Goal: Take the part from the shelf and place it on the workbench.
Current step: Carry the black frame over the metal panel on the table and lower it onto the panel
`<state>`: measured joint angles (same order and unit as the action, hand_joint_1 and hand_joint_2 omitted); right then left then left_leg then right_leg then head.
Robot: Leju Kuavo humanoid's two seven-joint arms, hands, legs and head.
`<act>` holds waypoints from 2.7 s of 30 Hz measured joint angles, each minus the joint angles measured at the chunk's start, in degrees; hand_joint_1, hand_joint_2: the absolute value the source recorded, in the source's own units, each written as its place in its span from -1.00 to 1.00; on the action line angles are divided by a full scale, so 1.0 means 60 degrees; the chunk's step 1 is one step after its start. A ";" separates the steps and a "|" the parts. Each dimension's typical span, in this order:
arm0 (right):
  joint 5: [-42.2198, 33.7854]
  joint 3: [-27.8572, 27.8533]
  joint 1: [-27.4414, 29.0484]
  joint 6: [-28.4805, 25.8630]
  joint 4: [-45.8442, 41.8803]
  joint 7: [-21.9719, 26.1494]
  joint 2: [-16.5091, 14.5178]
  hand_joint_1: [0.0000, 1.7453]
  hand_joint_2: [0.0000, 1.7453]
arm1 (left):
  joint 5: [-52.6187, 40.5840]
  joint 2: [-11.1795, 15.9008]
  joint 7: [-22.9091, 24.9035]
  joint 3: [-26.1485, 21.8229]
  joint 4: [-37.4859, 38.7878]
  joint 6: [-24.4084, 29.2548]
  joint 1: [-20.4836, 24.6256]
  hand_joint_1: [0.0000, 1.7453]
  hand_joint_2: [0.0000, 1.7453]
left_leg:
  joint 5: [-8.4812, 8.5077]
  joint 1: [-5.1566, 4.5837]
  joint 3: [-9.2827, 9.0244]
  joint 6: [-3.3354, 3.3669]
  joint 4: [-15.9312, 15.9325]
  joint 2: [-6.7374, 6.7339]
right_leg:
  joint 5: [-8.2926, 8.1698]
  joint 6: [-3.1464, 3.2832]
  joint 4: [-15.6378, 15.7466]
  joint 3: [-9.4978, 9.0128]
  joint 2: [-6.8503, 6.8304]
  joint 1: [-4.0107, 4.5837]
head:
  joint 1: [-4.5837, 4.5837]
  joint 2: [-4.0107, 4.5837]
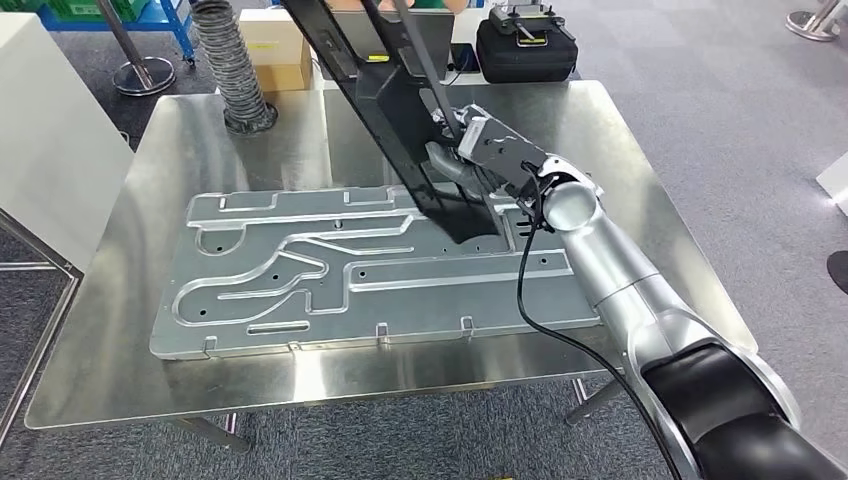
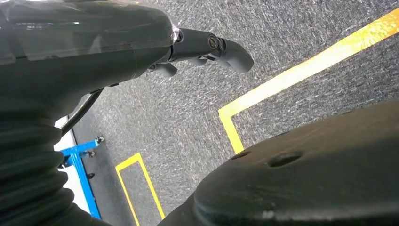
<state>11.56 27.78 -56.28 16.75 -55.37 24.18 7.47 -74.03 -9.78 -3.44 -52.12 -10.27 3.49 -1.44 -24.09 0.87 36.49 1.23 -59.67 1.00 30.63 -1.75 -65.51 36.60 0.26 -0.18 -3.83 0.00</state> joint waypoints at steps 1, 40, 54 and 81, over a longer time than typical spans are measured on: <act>0.0382 0.0135 -0.0048 -0.0291 0.0060 -0.0015 0.0004 1.00 1.00 | 0.0013 -0.0001 -0.0014 -0.0011 0.0000 0.0006 -0.0007 -1.00 1.00 | -0.0008 0.0000 -0.0003 0.0022 0.0001 -0.0003 | 0.0306 -0.0036 -0.0664 0.0332 -0.0001 -0.0011 | 0.0000 0.0000; 0.6849 0.3004 0.0294 -0.3571 0.0510 -0.1237 0.0212 1.00 1.00 | -0.0038 0.0005 -0.0419 -0.0095 0.0000 -0.0023 -0.0073 -1.00 1.00 | 0.0056 -0.0013 -0.0061 0.0039 0.0121 0.0034 | -0.0137 -0.0019 -0.0476 0.0372 0.0032 -0.0035 | 0.0000 0.0000; 0.7040 0.3196 0.0356 -0.3327 0.0764 -0.1310 0.0255 -1.00 -1.00 | -0.0228 0.0045 -0.0584 -0.0092 0.0000 0.0186 -0.0030 -1.00 1.00 | -0.0943 -0.0025 0.1004 -0.0407 -0.2271 0.0010 | -0.0948 0.0470 0.1361 -0.0476 0.0020 -0.0004 | -0.0002 0.0000; 0.6856 0.3174 0.0195 -0.3208 0.1137 -0.1110 0.0266 -1.00 -1.00 | -0.0065 0.0039 -0.0355 -0.0093 0.0000 0.0009 -0.0046 -1.00 -1.00 | -0.0955 -0.0042 0.0475 -0.0381 -0.1422 0.0009 | -0.0986 0.0449 0.1415 -0.0532 0.0006 -0.0045 | -0.0001 0.0000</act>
<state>52.69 46.82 -55.11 -2.49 -48.54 17.52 9.07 -74.42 -9.54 -5.57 -52.68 -10.27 3.55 -1.72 -29.82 0.62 39.34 -1.06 -68.21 1.06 24.72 0.94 -57.02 33.40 0.29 -0.45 -3.83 0.00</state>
